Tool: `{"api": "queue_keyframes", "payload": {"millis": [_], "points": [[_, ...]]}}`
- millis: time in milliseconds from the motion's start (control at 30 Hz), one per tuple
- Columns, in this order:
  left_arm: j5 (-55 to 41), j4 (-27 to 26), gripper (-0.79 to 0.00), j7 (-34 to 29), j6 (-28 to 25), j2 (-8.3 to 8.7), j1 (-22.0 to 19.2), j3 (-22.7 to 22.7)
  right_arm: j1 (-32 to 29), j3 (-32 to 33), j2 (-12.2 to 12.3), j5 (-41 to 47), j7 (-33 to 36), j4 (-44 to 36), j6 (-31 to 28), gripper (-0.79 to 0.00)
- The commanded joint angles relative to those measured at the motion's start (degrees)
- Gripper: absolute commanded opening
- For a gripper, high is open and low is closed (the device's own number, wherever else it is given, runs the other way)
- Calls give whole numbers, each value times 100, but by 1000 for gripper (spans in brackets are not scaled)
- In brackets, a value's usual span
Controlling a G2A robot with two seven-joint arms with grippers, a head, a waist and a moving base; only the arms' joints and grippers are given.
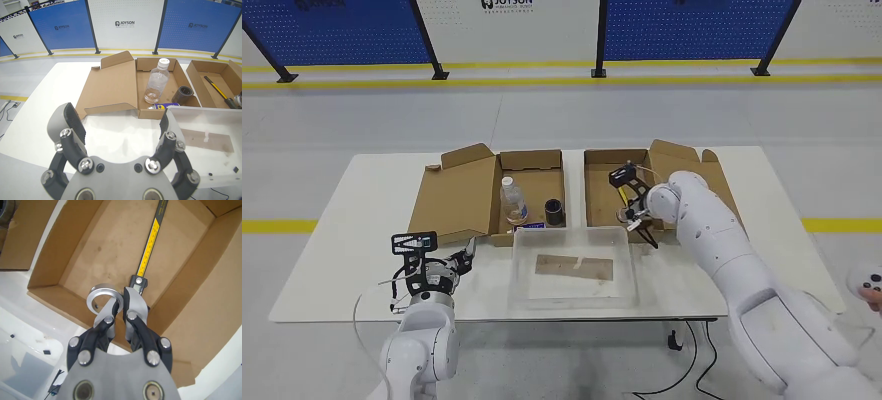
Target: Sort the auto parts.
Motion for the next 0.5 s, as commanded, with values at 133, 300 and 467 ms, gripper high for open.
{"api": "queue_keyframes", "payload": {"millis": [133,300,467], "points": [[0,0,0,0,0,0,0,0,53,-87,-129,-4,-53,311,-96,-745],[0,0,0,0,0,0,0,0,81,-128,-213,-4,-116,527,-163,-665],[0,0,0,0,0,0,0,0,118,-147,-275,-8,-190,666,-215,-643]]}}
